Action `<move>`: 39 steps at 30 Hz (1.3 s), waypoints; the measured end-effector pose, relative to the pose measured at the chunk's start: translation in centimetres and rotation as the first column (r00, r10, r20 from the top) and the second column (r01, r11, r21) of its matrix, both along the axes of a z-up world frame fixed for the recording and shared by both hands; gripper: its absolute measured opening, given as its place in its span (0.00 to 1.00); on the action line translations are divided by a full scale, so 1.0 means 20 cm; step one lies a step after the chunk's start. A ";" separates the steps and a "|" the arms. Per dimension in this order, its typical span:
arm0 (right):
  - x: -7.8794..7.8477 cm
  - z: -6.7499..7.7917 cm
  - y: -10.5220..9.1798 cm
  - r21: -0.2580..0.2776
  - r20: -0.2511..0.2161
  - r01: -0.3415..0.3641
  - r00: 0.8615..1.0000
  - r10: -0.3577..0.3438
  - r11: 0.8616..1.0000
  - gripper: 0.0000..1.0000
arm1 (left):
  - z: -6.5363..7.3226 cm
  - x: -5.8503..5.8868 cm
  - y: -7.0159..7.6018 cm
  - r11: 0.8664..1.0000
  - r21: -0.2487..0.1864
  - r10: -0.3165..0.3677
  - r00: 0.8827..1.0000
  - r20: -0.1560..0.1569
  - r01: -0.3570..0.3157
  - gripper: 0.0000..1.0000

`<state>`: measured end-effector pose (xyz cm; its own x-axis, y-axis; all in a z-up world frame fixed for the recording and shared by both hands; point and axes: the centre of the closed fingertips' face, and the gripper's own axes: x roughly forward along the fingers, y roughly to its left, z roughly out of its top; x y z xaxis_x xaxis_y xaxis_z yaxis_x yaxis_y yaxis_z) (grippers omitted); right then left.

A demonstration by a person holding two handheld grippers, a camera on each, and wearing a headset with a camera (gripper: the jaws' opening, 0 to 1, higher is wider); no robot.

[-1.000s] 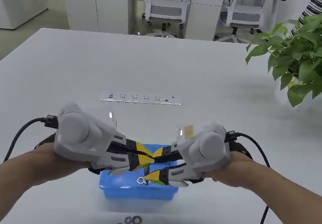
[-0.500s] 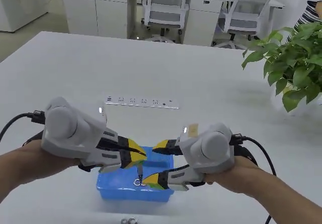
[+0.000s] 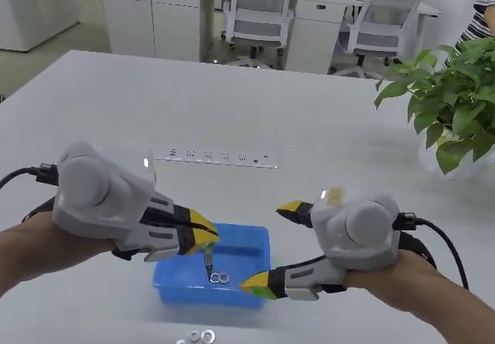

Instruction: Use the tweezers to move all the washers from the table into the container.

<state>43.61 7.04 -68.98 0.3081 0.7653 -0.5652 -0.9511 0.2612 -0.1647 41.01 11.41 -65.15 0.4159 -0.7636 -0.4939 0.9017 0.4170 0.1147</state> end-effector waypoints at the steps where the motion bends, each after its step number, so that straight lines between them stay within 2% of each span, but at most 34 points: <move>1: 0.00 0.01 -0.01 0.008 -0.002 0.013 1.000 -0.013 1.000 0.83 | 0.01 0.00 0.00 1.000 -0.001 0.001 1.000 0.001 -0.001 0.04; 5: 0.00 0.05 -0.05 0.068 -0.029 0.064 0.998 -0.062 0.996 0.91 | 0.02 -0.01 0.01 1.000 0.001 0.001 1.000 0.002 -0.001 0.04; 11: -0.03 0.09 -0.10 0.103 -0.025 0.092 0.996 -0.089 0.990 0.99 | 0.04 -0.02 0.01 1.000 -0.006 0.004 1.000 -0.005 -0.004 0.05; 16: -0.07 0.10 -0.13 0.132 -0.034 0.102 0.995 -0.098 0.986 1.00 | 0.06 -0.04 0.01 1.000 -0.012 0.006 1.000 -0.011 -0.006 0.05; 23: -0.11 0.08 -0.16 0.126 -0.035 0.098 0.995 -0.094 0.987 1.00 | 0.06 -0.07 0.02 1.000 -0.003 0.002 1.000 -0.019 -0.002 0.05; 30: -0.16 0.07 -0.18 0.137 -0.039 0.092 0.995 -0.087 0.986 1.00 | 0.07 -0.11 0.00 1.000 -0.004 -0.013 1.000 -0.025 0.013 0.05; 39: -0.22 0.03 -0.18 0.125 -0.050 0.073 0.997 -0.067 0.990 1.00 | 0.04 -0.18 -0.03 0.999 -0.001 -0.052 0.998 -0.025 0.052 0.05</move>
<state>39.20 3.37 -68.44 0.3393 0.8090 -0.4799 -0.9356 0.3431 -0.0832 37.40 10.74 -64.31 0.3634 -0.7841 -0.5031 0.9246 0.3696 0.0918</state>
